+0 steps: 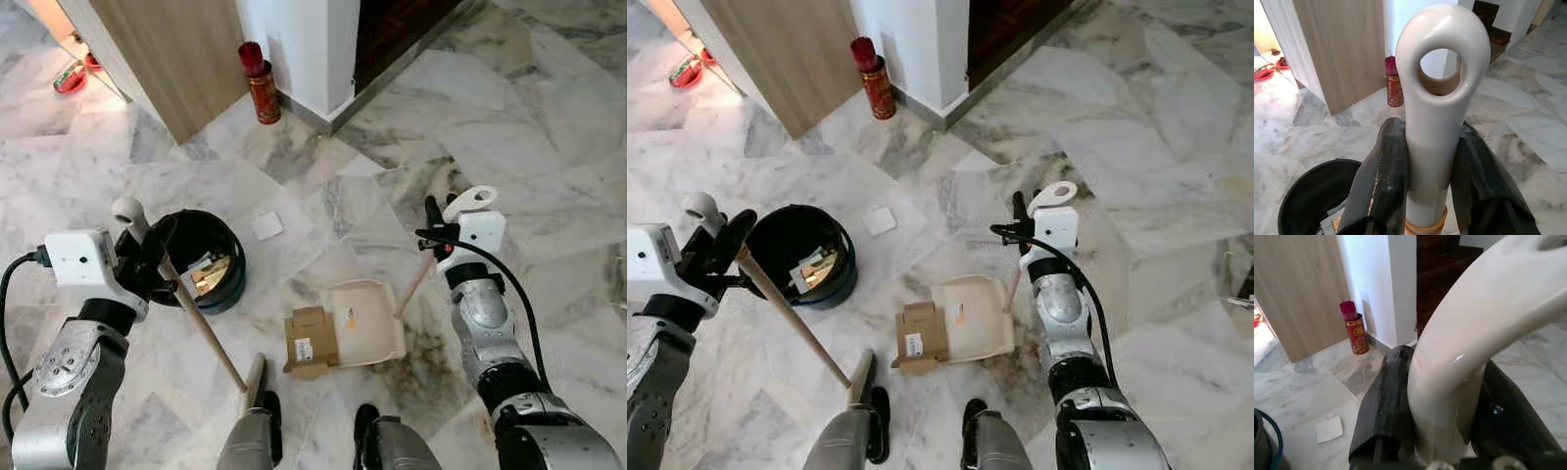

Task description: Sweep floor

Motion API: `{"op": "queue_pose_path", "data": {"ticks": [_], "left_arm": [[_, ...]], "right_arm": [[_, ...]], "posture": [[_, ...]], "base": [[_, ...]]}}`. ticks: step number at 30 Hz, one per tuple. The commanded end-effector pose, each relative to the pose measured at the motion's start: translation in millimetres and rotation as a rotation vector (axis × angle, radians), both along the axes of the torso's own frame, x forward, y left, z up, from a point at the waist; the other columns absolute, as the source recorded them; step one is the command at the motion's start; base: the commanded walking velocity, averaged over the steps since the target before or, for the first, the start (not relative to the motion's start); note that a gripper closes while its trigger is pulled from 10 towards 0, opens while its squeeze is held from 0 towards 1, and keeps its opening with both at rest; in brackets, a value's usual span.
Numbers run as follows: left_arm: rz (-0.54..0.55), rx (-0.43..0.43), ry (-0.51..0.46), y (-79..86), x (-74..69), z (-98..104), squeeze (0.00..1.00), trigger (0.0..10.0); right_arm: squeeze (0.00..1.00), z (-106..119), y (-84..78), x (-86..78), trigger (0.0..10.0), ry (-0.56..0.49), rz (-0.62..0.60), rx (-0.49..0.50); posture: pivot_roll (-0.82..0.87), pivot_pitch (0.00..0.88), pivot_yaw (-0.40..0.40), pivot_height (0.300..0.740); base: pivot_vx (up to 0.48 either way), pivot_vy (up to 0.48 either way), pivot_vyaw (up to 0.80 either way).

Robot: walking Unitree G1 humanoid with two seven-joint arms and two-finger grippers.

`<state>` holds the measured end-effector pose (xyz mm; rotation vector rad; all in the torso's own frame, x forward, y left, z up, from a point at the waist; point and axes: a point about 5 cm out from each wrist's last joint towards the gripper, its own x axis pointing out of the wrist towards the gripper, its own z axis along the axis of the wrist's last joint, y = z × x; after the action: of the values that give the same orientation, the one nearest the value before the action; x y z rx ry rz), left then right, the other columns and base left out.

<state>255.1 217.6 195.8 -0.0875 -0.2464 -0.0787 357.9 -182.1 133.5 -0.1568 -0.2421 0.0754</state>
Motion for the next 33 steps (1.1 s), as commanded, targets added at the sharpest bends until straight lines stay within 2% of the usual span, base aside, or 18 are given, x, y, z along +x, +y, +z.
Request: {"op": "queue_pose_path", "data": {"ticks": [1,4,6,7,8,13,16,20,27,33], "left_arm": [[0.005,-0.02,-0.009,1.1,-1.2,-3,0.0,10.0],[0.016,-0.005,-0.013,2.5,-1.5,-2,0.0,10.0],[0.018,0.084,-0.001,4.3,-3.5,1,0.0,10.0],[0.027,0.194,-0.002,5.4,-6.1,7,0.0,10.0],[0.026,0.233,-0.01,4.9,-8.2,12,0.0,10.0],[-0.009,0.242,-0.036,-1.9,-14.5,19,0.0,10.0],[-0.033,0.237,-0.044,-5.1,-17.0,17,0.0,10.0],[-0.054,0.223,-0.01,-8.0,-16.2,10,0.0,10.0],[-0.028,0.08,-0.035,-3.5,-12.0,2,0.0,10.0],[-0.053,-0.006,-0.033,-4.9,1.2,-5,0.0,10.0]], "right_arm": [[0.0,-15,-0.7,-5.8,10.0,0.068,0.022,-0.008],[0.0,-15,-0.7,-6.8,10.0,0.068,0.044,-0.026],[0.0,-15,-1.2,-6.9,10.0,0.071,0.054,-0.032],[0.0,-14,-1.8,-6.5,10.0,0.069,0.053,-0.032],[0.0,-13,-2.0,-5.9,10.0,0.07,0.052,-0.032],[0.0,-14,0.7,-5.0,10.0,0.075,0.053,-0.029],[0.0,-14,2.7,-5.1,10.0,0.077,0.056,-0.021],[0.0,-15,5.5,-5.3,10.0,0.079,0.061,-0.017],[0.0,-16,4.1,-6.2,10.0,0.082,0.057,-0.014],[0.0,-15,2.9,-6.3,10.0,0.084,0.061,-0.016]], "posture": [[0.12,0.398,0.038,0.74],[0.12,0.401,0.032,0.74],[0.12,0.405,0.029,0.74],[0.12,0.406,0.028,0.74],[0.13,0.407,0.028,0.74],[0.13,0.407,0.031,0.74],[0.14,0.404,0.033,0.74],[0.14,0.396,0.037,0.74],[0.13,0.397,0.034,0.74],[0.09,0.399,0.026,0.74]], "base": [[0.0,0.0,0.0],[0.0,0.0,0.0],[0.0,0.0,0.0],[0.0,0.0,0.0],[0.0,0.0,0.0],[0.0,0.0,0.0],[0.0,0.0,0.0],[0.0,0.0,0.0],[0.0,0.0,0.0],[0.0,0.0,0.0]]}}
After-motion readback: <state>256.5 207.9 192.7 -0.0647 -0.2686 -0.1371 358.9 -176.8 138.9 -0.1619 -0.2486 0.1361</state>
